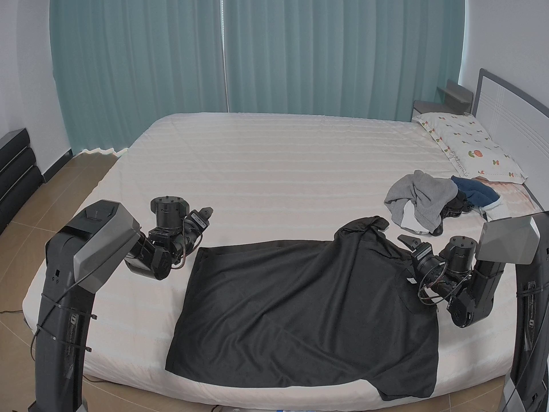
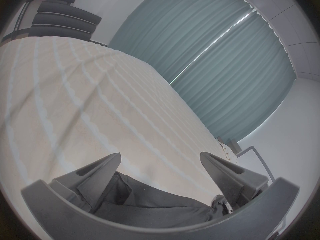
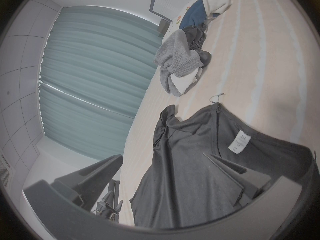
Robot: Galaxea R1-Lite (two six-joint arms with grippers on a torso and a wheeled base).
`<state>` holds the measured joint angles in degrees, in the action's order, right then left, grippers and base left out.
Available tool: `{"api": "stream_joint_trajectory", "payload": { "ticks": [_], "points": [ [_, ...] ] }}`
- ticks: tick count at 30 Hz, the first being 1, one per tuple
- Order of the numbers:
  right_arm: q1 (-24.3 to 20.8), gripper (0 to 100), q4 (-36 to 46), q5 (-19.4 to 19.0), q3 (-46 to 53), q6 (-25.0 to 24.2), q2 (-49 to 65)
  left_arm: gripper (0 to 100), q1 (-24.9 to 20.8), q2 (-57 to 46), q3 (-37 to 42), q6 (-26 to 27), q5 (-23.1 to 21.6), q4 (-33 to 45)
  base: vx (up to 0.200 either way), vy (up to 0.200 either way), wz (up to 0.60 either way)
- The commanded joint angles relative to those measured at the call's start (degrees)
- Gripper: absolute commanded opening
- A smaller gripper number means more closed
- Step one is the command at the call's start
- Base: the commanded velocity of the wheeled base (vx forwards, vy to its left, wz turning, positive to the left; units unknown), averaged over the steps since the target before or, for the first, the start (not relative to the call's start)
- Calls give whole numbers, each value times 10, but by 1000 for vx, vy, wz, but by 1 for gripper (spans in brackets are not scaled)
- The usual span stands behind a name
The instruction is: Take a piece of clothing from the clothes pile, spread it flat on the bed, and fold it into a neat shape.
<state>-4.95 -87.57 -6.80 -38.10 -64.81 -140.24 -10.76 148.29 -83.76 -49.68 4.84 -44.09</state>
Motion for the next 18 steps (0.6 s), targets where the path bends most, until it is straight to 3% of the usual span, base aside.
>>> {"api": "stream_joint_trajectory", "payload": {
  "ticks": [1,18],
  "points": [
    [-3,100,-22,-13,29,-7,-10,100,-4,46,1,3,-3,21,0,0,0],
    [-4,100,-22,-8,29,-7,-11,100,-23,47,9,5,-13,21,0,0,0]
  ]
}}
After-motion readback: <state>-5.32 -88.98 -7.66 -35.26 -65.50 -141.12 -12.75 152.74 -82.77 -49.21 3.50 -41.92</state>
